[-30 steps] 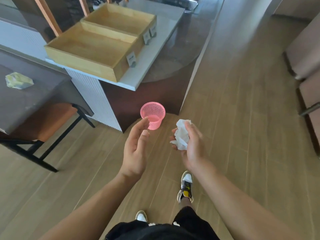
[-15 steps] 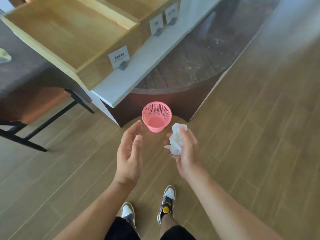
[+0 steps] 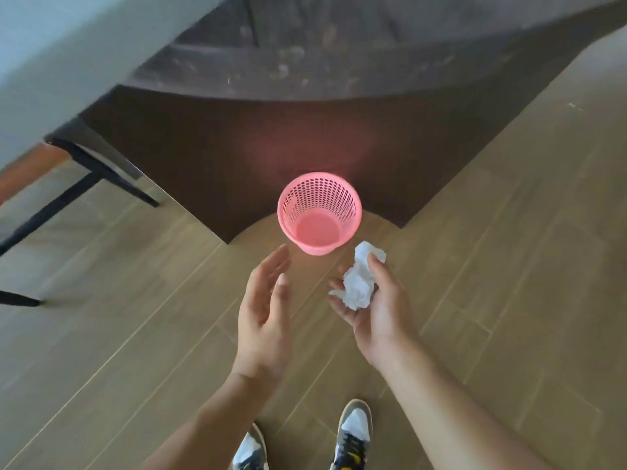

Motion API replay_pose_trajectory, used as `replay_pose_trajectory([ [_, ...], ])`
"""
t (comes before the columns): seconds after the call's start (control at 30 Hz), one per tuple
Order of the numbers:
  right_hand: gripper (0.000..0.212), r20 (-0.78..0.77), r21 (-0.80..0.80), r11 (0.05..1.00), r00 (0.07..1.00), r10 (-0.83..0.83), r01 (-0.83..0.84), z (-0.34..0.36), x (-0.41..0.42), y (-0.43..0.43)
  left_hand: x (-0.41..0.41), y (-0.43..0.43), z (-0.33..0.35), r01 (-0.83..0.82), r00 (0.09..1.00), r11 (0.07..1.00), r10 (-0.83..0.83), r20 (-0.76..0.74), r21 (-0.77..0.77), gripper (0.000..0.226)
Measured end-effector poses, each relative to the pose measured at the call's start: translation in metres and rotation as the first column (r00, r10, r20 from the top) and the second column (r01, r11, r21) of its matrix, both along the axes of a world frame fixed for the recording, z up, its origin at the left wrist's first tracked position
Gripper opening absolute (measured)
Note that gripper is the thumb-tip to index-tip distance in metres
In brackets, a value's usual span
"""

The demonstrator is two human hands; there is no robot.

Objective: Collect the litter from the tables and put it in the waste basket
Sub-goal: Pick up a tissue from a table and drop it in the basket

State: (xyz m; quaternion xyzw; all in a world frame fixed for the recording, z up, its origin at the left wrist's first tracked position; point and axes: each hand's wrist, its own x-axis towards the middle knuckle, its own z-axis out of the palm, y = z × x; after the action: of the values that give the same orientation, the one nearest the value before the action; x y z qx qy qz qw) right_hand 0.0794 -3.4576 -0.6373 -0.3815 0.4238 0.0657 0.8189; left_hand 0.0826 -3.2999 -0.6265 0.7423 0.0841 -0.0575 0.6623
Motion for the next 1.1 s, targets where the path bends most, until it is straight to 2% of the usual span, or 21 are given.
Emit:
replay_pose_trajectory([
  [0.1, 0.044, -0.010, 0.028, 0.998, 0.999, -0.053, 0.053, -0.053, 0.015, -0.005, 0.018, -0.005, -0.051, -0.015, 1.000, 1.000, 0.014, -0.008, -0.009, 0.054],
  [0.27, 0.029, -0.029, 0.042, 0.996, 0.997, -0.072, 0.074, -0.125, 0.045, -0.018, 0.058, -0.018, -0.115, -0.017, 1.000, 0.999, 0.018, 0.019, -0.034, 0.043],
  [0.4, 0.020, -0.020, 0.057, 0.995, 0.996, -0.087, 0.088, -0.162, 0.068, -0.024, 0.083, -0.028, -0.153, -0.006, 0.998, 0.998, 0.009, 0.060, -0.055, 0.043],
  [0.53, 0.020, -0.013, 0.073, 0.993, 0.995, -0.097, 0.097, -0.188, 0.085, -0.022, 0.100, -0.032, -0.185, -0.030, 0.997, 0.998, 0.034, 0.076, -0.059, 0.041],
  [0.7, 0.028, -0.032, 0.084, 0.992, 0.995, -0.094, 0.097, -0.196, 0.111, -0.018, 0.120, -0.033, -0.205, -0.037, 0.998, 0.999, 0.038, 0.051, -0.037, 0.042],
  [0.83, 0.039, -0.047, 0.107, 0.994, 0.999, -0.016, 0.021, -0.179, 0.150, -0.019, 0.134, -0.034, -0.207, -0.058, 0.998, 0.997, 0.059, 0.023, -0.048, 0.044],
  [0.97, 0.052, -0.054, 0.126, 0.992, 0.999, 0.005, 0.002, -0.162, 0.178, -0.021, 0.141, -0.035, -0.202, -0.066, 0.998, 0.996, 0.067, 0.015, -0.052, 0.037],
  [1.1, 0.051, -0.037, 0.116, 0.993, 0.999, -0.002, 0.007, -0.160, 0.174, -0.020, 0.141, -0.030, -0.194, -0.041, 0.999, 0.998, 0.042, 0.019, -0.039, 0.035],
])
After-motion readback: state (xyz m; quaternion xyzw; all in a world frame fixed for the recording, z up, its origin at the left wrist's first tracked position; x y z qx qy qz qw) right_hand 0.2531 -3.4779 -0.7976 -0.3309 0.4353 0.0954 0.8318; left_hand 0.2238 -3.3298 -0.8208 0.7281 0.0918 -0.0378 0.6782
